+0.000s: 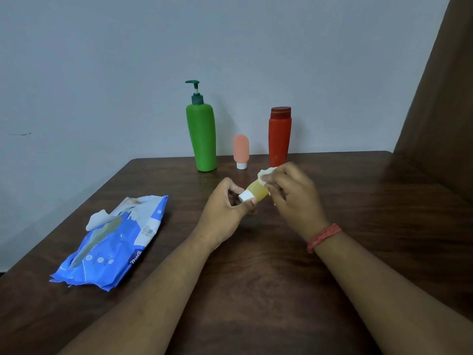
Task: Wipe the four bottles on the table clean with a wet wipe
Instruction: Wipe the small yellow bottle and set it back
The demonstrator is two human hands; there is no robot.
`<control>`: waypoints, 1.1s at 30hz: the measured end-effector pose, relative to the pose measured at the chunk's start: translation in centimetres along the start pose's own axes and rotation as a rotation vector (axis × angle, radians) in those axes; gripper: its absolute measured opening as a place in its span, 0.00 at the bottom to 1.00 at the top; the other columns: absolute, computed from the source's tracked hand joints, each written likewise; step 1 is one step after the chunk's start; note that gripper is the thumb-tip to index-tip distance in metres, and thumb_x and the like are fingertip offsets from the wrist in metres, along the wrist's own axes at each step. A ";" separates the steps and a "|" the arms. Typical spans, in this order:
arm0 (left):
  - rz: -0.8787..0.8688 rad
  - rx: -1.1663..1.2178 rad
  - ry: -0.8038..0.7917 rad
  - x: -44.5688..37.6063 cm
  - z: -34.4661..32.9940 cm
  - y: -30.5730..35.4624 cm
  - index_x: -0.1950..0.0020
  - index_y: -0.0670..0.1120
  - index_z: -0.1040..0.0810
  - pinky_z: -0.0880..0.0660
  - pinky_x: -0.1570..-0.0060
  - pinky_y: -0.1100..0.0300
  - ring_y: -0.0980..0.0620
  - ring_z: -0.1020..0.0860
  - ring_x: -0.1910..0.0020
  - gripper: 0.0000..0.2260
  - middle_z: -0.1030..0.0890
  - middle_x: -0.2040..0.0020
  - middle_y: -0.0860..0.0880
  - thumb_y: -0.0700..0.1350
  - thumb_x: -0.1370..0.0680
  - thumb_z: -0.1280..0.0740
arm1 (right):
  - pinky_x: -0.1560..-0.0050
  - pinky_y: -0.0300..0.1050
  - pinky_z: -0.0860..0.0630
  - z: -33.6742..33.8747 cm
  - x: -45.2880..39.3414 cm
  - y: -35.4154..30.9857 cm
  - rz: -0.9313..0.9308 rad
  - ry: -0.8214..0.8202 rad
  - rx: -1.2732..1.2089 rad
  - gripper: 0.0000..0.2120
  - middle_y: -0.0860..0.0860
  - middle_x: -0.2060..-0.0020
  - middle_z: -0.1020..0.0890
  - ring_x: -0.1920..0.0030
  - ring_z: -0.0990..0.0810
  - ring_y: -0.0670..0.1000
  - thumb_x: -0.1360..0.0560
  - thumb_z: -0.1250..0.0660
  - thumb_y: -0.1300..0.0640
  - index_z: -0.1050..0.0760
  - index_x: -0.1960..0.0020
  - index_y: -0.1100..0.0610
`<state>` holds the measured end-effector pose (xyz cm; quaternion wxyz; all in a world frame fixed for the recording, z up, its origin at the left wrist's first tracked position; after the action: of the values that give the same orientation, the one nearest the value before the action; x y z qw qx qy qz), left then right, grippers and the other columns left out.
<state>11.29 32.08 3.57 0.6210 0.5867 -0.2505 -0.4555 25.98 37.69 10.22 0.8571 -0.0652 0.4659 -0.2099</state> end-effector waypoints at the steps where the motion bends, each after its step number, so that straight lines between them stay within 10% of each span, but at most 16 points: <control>1: 0.002 0.004 0.005 0.0 0.1 0.0 0.58 0.57 0.27 0.21 0.47 0.34 0.41 0.14 0.54 0.13 0.16 0.52 0.40 0.43 0.27 0.24 | 0.47 0.32 0.30 -0.5 0.0 -0.6 0.047 -0.032 0.028 0.09 0.53 0.51 0.22 0.49 0.24 0.47 0.25 0.30 0.66 0.18 0.46 0.60; 9: 0.033 0.047 -0.052 0.3 -1.1 0.4 0.51 0.47 0.28 0.17 0.49 0.46 0.43 0.15 0.50 0.12 0.21 0.42 0.39 0.40 0.24 0.25 | 0.49 0.43 0.25 2.5 -0.3 3.6 -0.223 0.096 0.125 0.09 0.56 0.47 0.21 0.48 0.21 0.55 0.22 0.32 0.63 0.18 0.44 0.61; 18: 0.015 0.067 -0.006 0.1 0.0 0.1 0.53 0.48 0.26 0.20 0.46 0.36 0.35 0.17 0.50 0.12 0.17 0.50 0.35 0.41 0.26 0.23 | 0.56 0.48 0.20 -2.0 0.2 -3.8 0.269 -0.210 0.164 0.08 0.55 0.55 0.21 0.54 0.21 0.53 0.29 0.26 0.67 0.17 0.49 0.61; 33: 0.090 0.477 -0.033 0.0 -0.5 -0.8 0.51 0.41 0.29 0.18 0.50 0.46 0.49 0.17 0.60 0.08 0.23 0.51 0.37 0.34 0.22 0.30 | 0.46 0.35 0.28 2.0 -0.3 2.2 -0.213 0.134 -0.028 0.08 0.53 0.47 0.21 0.47 0.23 0.48 0.23 0.32 0.65 0.18 0.45 0.60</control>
<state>11.53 32.40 2.75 0.4804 0.6975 -0.3866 -0.3650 28.16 39.63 10.86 0.7960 -0.1120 0.5152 -0.2971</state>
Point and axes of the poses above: each hand's wrist, its own x-axis away from the middle knuckle, its own z-axis out of the back of the hand, y = z × x, the point moved 10 cm from there along -x, towards the middle knuckle
